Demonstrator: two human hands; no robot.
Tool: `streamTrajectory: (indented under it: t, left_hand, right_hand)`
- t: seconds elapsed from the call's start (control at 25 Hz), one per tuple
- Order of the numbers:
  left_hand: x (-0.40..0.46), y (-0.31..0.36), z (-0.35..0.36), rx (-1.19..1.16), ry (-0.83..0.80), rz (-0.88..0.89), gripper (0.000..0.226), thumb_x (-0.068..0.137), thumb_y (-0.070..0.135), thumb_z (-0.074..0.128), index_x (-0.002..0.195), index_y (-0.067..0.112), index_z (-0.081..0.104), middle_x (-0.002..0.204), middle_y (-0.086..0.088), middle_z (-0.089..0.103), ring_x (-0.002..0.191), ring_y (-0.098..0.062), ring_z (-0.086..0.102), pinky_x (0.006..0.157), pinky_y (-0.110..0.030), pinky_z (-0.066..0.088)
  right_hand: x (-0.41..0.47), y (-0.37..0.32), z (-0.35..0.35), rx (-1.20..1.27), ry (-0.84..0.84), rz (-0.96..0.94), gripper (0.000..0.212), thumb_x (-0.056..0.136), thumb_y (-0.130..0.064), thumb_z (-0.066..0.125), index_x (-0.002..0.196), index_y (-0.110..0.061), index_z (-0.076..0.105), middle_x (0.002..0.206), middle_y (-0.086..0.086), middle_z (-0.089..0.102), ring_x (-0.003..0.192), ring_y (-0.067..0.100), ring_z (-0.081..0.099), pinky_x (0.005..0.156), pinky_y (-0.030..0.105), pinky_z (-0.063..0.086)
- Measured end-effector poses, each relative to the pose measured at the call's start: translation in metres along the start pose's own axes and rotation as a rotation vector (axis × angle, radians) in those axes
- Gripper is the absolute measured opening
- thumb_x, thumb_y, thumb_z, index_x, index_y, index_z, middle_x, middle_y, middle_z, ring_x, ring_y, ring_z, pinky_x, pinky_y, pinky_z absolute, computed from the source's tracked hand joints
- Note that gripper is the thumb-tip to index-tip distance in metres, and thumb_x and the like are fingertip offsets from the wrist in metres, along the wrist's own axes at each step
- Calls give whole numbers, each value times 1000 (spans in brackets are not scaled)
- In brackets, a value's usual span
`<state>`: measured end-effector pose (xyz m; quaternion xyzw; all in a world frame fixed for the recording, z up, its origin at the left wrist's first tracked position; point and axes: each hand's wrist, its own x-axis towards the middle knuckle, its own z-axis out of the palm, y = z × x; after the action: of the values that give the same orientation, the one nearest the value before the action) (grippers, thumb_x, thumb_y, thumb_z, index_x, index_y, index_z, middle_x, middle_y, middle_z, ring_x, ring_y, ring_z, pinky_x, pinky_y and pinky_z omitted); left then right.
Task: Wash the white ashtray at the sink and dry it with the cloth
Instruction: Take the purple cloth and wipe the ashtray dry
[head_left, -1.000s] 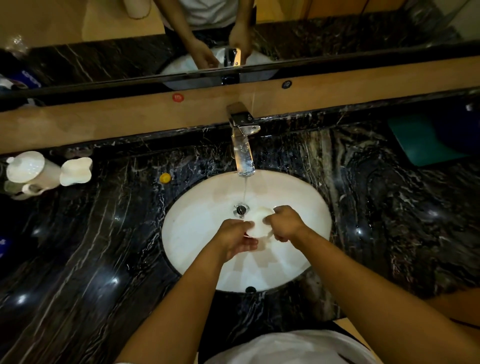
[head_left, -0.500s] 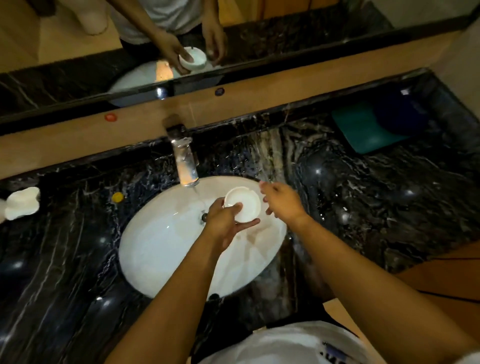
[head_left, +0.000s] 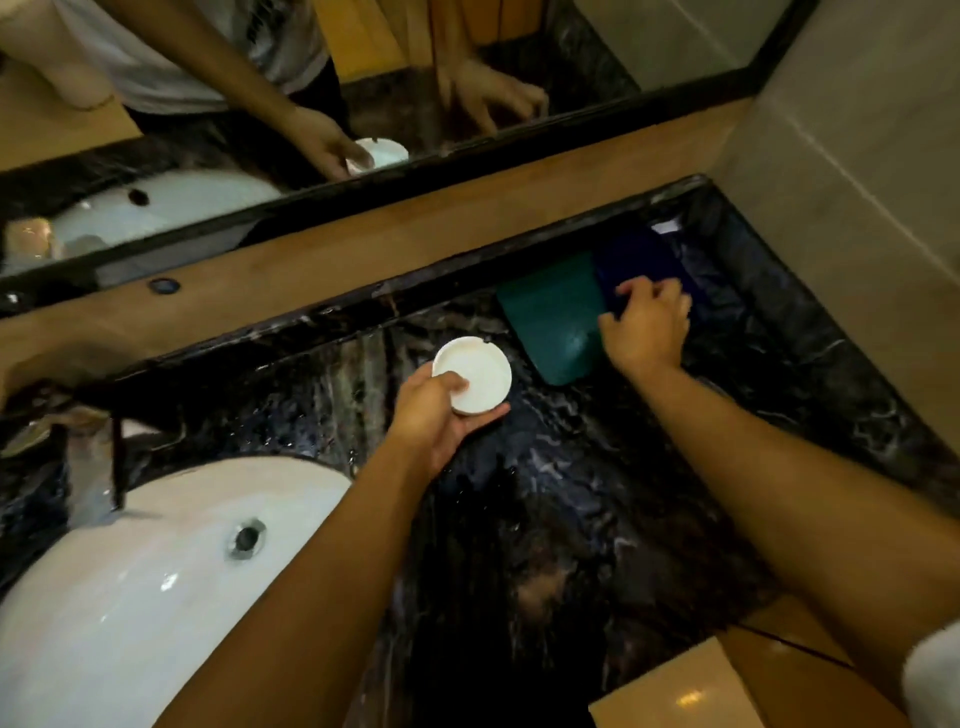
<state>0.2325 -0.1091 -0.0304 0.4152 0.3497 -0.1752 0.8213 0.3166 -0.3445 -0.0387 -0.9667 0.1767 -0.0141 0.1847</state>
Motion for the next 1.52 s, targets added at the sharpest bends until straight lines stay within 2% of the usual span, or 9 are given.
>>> streamTrajectory:
  t: [0.16,0.28,0.48,0.6,0.92,1.12,1.28,1.36,1.52]
  left_hand:
    - [25,3,38,24,-1,-13,34,93,-9,47,117,14,57,138,-20,50,116,-45,56,78,-62,59]
    - [39,3,45,15,-20,-20,34,92,-4,51,121,13,57,142,-20,48,121,-48,54,77,-60,61]
    - [34,4,34,-11,12,-28,39,98,16,55,137,11,52,143,-20,51,123,-47,56,80,-61,61]
    - [13,8,19,-29,-6,-35,46,101,42,49,135,12,59,134,-17,64,114,-37,66,83,-54,59]
    - [-62,9,-99,-128,-31,32,50,105,44,36,122,11,70,111,-10,77,102,-22,73,90,-36,57]
    - [-104,12,-196,-103,114,103,62,91,55,59,138,16,54,127,-13,70,105,-32,72,71,-40,61]
    - [-154,2,-258,-116,131,33,42,99,44,48,126,19,68,117,-11,74,93,-24,71,70,-35,58]
    - [-166,4,-278,-103,152,43,50,99,45,43,129,13,68,119,-13,76,99,-25,73,67,-35,60]
    - [-186,28,-315,9,170,76,51,96,48,43,122,14,71,111,-12,78,105,-30,72,80,-39,57]
  right_hand:
    - [64,28,9,-252,-208,-111,79,87,-39,71,154,-20,32,158,20,28,138,47,33,112,53,33]
    - [89,36,20,-234,-273,-90,81,90,-34,69,157,-23,25,157,22,29,134,50,40,108,52,40]
    - [41,6,-3,536,-149,100,43,94,-27,61,136,-17,59,125,9,65,110,27,62,81,22,50]
    - [-50,-41,-14,824,-234,-29,44,86,-36,64,125,-17,65,113,1,68,101,15,63,79,11,47]
    - [-217,-146,20,410,-449,-316,36,93,-39,64,125,-24,66,121,3,63,106,20,62,86,24,44]
    - [-295,-194,26,588,-948,-232,8,85,-27,73,92,-23,74,77,2,73,60,16,70,55,34,58]
    - [-352,-229,46,-40,-711,-523,19,84,-37,65,94,-22,72,88,9,74,78,29,69,63,34,53]
    - [-386,-239,56,188,-602,-480,22,90,-34,64,104,-21,74,95,6,74,84,25,69,67,29,46]
    - [-426,-257,56,754,-860,-183,16,95,-23,64,105,-22,77,91,-3,77,81,10,73,71,22,55]
